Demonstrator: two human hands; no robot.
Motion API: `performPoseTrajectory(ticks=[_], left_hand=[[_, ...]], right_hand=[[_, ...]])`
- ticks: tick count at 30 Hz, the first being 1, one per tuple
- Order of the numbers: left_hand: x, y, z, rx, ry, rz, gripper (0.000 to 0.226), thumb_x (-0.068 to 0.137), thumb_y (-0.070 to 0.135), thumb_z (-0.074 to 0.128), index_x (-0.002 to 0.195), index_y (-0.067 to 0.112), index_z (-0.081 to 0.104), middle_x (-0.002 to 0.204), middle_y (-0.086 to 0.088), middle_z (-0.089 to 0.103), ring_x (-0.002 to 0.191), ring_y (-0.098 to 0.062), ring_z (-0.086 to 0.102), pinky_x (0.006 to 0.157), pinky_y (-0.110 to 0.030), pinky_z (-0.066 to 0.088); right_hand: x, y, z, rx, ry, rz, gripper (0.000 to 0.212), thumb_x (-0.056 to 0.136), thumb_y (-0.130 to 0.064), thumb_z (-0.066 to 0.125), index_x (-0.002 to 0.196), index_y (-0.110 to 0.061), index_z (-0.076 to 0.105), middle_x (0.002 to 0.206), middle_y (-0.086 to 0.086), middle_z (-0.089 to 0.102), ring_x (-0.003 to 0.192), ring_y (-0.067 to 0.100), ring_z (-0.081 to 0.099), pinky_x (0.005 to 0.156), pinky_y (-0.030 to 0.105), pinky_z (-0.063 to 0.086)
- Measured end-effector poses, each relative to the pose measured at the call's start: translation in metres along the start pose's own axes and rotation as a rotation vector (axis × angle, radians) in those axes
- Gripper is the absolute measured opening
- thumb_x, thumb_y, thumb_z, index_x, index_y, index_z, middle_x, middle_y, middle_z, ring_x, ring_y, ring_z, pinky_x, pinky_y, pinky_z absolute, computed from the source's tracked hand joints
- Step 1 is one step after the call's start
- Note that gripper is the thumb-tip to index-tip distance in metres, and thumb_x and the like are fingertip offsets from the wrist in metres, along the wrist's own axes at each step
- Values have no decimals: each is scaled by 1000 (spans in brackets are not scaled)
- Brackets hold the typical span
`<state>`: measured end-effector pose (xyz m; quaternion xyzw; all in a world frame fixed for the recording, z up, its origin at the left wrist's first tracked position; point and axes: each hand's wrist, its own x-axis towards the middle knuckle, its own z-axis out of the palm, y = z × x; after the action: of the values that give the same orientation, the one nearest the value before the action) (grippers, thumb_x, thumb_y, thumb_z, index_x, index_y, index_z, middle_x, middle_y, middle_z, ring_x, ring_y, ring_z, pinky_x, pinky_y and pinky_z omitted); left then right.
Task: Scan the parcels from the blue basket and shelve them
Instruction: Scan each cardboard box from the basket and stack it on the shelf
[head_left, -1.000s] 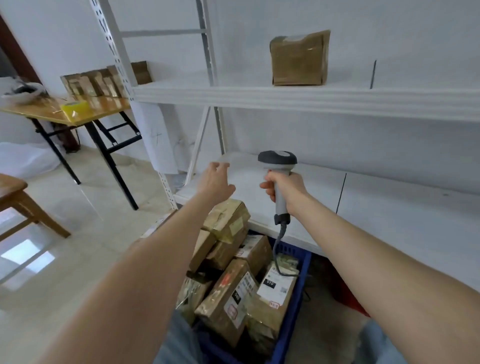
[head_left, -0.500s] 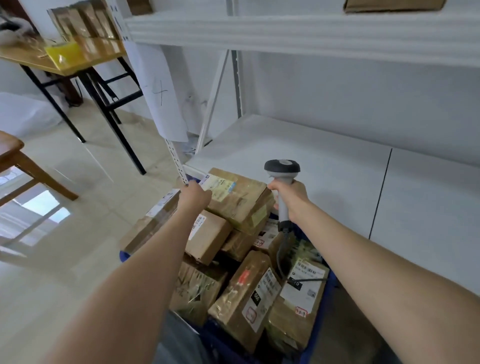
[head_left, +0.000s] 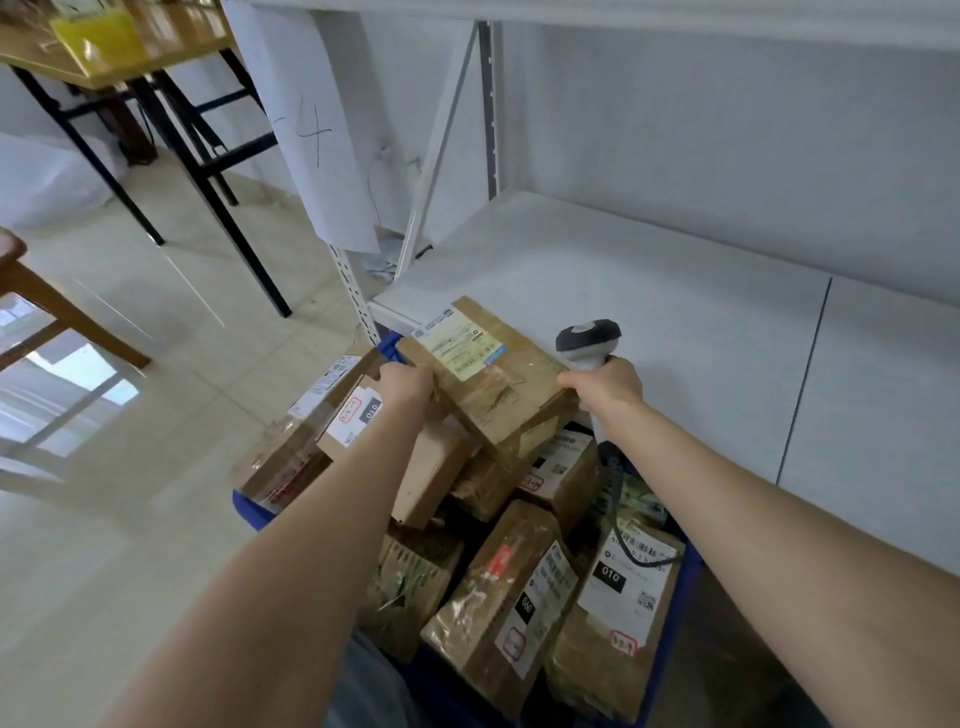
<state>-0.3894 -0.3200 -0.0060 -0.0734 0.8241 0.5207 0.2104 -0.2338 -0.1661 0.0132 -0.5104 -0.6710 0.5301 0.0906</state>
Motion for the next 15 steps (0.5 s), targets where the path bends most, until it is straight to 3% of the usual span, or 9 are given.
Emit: performPoseTrajectory(ticks=[2, 5, 8, 11, 15], left_hand=[[-13, 3, 10, -92, -79, -49, 12, 91, 10, 49, 81, 6, 56, 78, -8, 59, 63, -20, 56, 58, -31, 50], [-34, 9, 24, -46, -199, -38, 25, 95, 21, 50, 115, 8, 58, 107, -7, 63, 94, -23, 62, 78, -33, 54], [-54, 17, 32, -66, -302, -102, 37, 93, 29, 56, 127, 14, 51, 118, -5, 59, 106, -26, 59, 85, -40, 52], [-70, 21, 37, -50, -386, -133, 48, 91, 28, 61, 134, 23, 42, 121, -7, 59, 102, -26, 61, 71, -41, 53], [-82, 15, 39, 10, -434, -161, 65, 81, 29, 73, 135, 30, 38, 112, -6, 58, 95, -25, 61, 73, -42, 55]], right_hand=[[1, 7, -5, 31, 10, 32, 27, 82, -18, 72, 103, -8, 58, 97, 6, 64, 91, 23, 64, 80, 35, 54], [-2, 17, -11, 82, 0, 69, 28, 79, -17, 75, 100, -8, 59, 100, 10, 67, 92, 26, 66, 87, 42, 56], [-11, 26, -13, 128, -13, 79, 26, 77, -14, 77, 92, -10, 56, 99, 11, 67, 92, 26, 66, 88, 43, 56], [-20, 33, -18, 195, -24, 85, 28, 75, -14, 79, 88, -12, 55, 98, 11, 67, 92, 27, 67, 88, 44, 56], [-27, 45, -34, 254, -29, 91, 25, 76, -12, 78, 84, -15, 55, 97, 11, 70, 88, 25, 68, 87, 42, 56]])
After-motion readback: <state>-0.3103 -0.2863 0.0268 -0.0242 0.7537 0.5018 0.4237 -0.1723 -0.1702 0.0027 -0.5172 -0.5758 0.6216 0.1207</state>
